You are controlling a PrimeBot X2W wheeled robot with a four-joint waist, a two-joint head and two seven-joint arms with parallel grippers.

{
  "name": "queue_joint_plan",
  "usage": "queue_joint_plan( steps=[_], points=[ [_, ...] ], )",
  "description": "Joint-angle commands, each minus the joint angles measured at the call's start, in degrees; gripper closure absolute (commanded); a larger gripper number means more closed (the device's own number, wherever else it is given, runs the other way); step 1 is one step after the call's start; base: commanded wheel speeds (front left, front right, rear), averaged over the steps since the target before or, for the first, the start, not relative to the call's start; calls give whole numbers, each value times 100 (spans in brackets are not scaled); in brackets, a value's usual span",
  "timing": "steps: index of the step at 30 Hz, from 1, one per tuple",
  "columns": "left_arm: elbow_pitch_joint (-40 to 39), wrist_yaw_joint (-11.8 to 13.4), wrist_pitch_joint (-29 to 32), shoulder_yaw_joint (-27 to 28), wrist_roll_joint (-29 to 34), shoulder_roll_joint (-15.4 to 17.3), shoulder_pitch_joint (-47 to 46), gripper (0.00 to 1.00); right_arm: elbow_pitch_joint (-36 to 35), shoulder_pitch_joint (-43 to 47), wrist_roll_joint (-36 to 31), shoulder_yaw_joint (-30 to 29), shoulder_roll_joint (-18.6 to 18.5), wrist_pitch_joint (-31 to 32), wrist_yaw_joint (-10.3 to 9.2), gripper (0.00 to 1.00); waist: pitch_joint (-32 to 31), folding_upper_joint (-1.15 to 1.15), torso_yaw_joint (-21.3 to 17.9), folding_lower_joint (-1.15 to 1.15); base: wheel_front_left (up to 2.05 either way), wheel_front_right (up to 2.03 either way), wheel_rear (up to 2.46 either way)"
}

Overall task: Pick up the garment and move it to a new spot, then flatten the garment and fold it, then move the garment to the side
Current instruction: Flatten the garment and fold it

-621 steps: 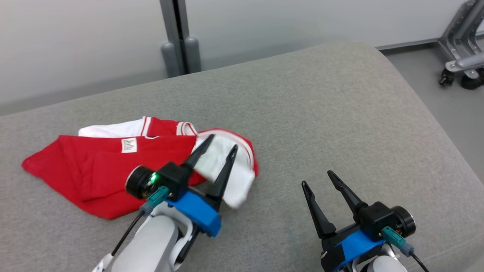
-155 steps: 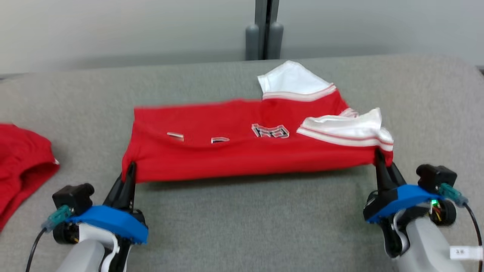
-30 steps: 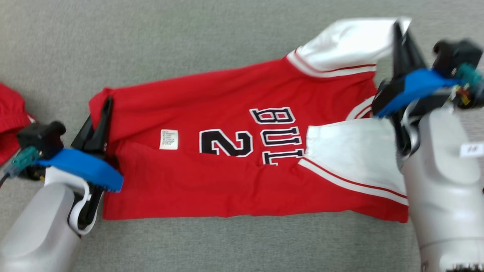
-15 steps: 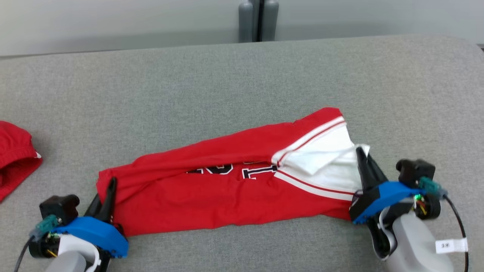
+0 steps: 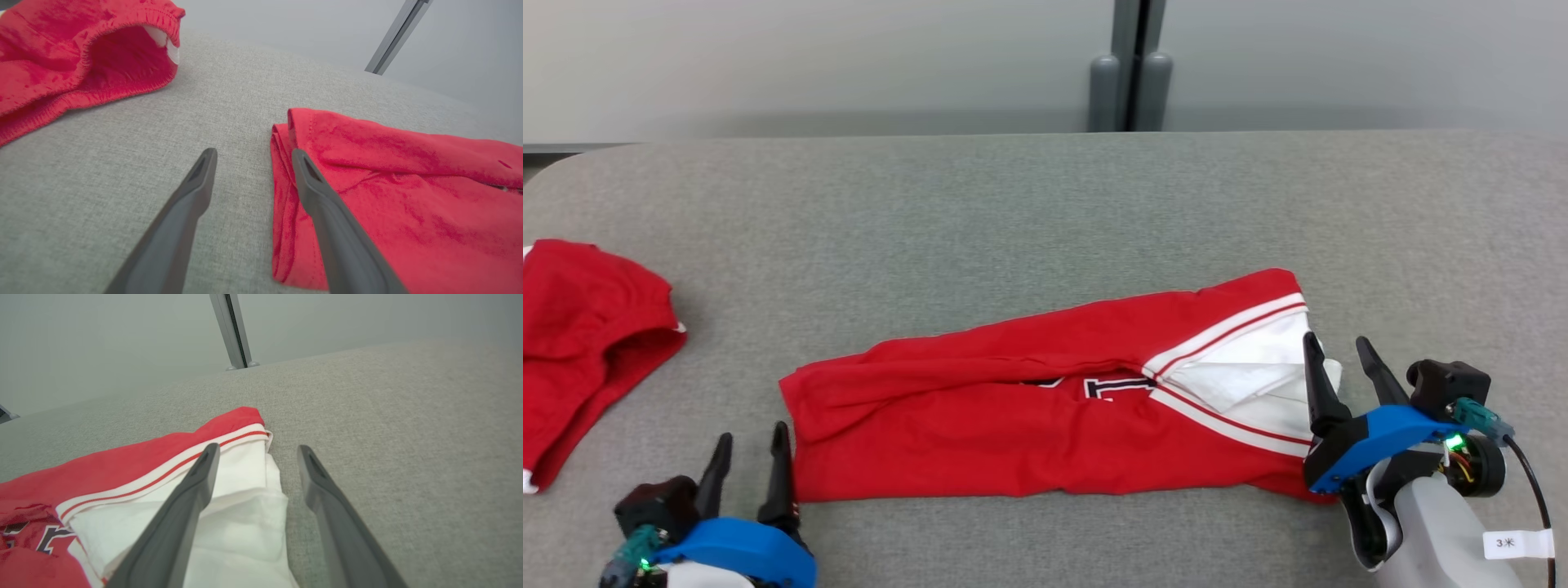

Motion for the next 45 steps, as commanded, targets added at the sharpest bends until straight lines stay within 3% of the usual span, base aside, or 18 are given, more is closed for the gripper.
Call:
queue_joint_plan(
  steps=[1, 9, 13, 19, 20, 21, 22, 29, 36, 40, 45],
  points=[
    [-58, 14, -14, 25, 123, -99, 84, 0, 109, -61, -135, -91, -46, 74, 0, 0, 34, 1, 101, 1, 0, 0, 0],
    [-117, 12, -14, -32, 240, -192, 4, 0, 700, -290, -706, -642, -47, 450, 0, 0, 194, 1, 429, 1, 0, 0, 0],
    [-154, 12, -14, -48, 197, -144, -34, 0, 1120, -335, -729, -568, 6, 694, 2, 0, 268, 1, 507, 1, 0, 0, 0],
    [-146, 11, -14, -67, 143, -137, -40, 0, 1304, -227, 654, 936, 127, 774, 37, 0, 277, 1, 443, 1, 0, 0, 0],
    [-151, 11, -14, -68, 140, -138, -29, 0, 1239, -192, 856, 1148, 121, 769, 37, 31, 272, 1, 407, 1, 0, 0, 0],
    [-158, 11, -14, -82, 138, -145, -21, 0, 1197, -167, 1016, 1290, 105, 752, 36, 85, 268, 1, 377, 1, 0, 0, 0],
    [-168, 11, -14, -86, 134, -148, -14, 0, 1175, -159, 1101, 1392, 92, 705, 36, 100, 258, 1, 340, 1, 0, 0, 0],
    [-218, 11, -14, -172, 182, -155, 50, 0, 1279, -480, 944, 897, -194, 58, -6, 100, 122, 1, 84, 1, 0, 0, 0],
    [-200, 11, -14, -241, 234, -267, 192, 0, 879, -485, 736, 389, -287, -88, 0, 100, -93, 1, -197, 1, 0, 0, 0],
    [-180, 11, -14, -294, 268, -301, 165, 0, 455, -343, 665, 571, -132, -88, 1, 100, -120, 1, -240, 1, 0, 0, 0],
    [-136, 11, -14, -405, 270, -306, 174, 0, -66, -202, 874, 1292, -9, -91, 1, 100, -148, 1, -132, 1, 0, 0, 0]
  ],
)
